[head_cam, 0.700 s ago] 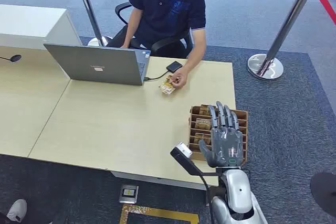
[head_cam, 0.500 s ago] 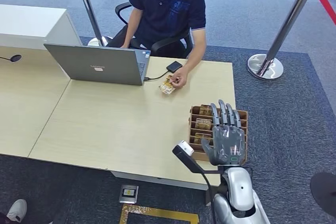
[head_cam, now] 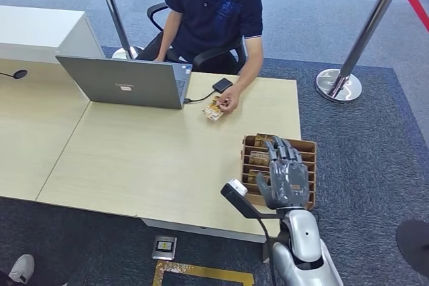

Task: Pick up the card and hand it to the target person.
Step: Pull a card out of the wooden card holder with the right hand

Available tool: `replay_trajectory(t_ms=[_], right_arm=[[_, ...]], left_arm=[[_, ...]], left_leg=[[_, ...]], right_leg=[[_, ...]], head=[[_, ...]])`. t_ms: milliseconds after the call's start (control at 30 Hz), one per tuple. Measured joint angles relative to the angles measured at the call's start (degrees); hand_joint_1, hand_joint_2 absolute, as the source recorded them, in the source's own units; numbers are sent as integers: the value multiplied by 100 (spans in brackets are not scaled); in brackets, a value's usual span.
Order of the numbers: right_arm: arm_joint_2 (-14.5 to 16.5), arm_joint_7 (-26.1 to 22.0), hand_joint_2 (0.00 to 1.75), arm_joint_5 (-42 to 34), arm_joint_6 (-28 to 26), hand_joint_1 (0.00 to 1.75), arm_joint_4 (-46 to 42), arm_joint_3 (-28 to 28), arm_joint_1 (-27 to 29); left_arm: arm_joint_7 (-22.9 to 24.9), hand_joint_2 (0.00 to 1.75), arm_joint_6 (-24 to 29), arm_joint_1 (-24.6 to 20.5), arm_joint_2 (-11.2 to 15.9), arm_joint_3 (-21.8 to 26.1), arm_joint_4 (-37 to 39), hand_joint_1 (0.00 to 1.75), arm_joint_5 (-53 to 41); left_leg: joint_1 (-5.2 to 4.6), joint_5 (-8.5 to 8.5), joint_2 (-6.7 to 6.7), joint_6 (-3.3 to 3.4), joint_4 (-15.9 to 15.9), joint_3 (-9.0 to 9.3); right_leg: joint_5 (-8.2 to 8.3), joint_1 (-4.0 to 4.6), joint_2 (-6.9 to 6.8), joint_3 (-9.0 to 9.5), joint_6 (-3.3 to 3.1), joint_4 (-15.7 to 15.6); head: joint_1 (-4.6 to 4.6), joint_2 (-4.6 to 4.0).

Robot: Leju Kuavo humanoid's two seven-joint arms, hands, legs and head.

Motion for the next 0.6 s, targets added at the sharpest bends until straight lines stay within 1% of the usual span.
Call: replay_trajectory(t_ms=[33, 167, 233, 333, 367, 467, 600], right_arm=[[15, -2, 175, -8, 0, 35, 41, -7, -7], [85, -4, 175, -17, 3, 52, 180, -24, -10], [120, -4, 175, -17, 12, 54, 249, -28, -10], [163, -7, 175, -29, 15, 68, 358, -33, -9], [172, -11, 175, -38, 10, 76, 388, -35, -7], [190, -23, 175, -63, -10, 93, 445, -43, 4], [207, -23, 175, -76, -18, 84, 457, -48, 49]], left_arm=[[1, 0, 0, 0, 0, 0, 1, 0, 1], [2, 0, 0, 0, 0, 0, 1, 0, -1], [2, 0, -3, 0, 0, 0, 2, 0, -12], [2, 0, -14, 0, 0, 0, 5, 0, -39], [2, 0, -16, 0, 0, 0, 6, 0, -43], [2, 0, -16, 0, 0, 0, 8, 0, -45], [3, 0, -10, 1, 0, 0, 9, 0, -45]], left_leg=[[0, 0, 0, 0, 0, 0], [0, 0, 0, 0, 0, -1], [0, -1, 0, 0, 0, -2], [0, -1, 0, 0, 0, -2], [0, -1, 0, 0, 0, -2], [0, -1, 0, 0, 0, -2], [0, -1, 0, 0, 0, -2]], right_leg=[[0, 0, 0, 0, 0, 0], [0, 0, 0, -1, 0, 0], [-1, 0, 0, -2, 0, 0], [-1, 0, 0, -2, 0, 0], [-1, 0, 0, -2, 0, 0], [-1, 0, 0, -2, 0, 0], [-1, 0, 0, -2, 0, 0]], head=[[0, 0], [0, 0], [-1, 0], [-1, 0], [-1, 0], [1, 0], [0, 0]])
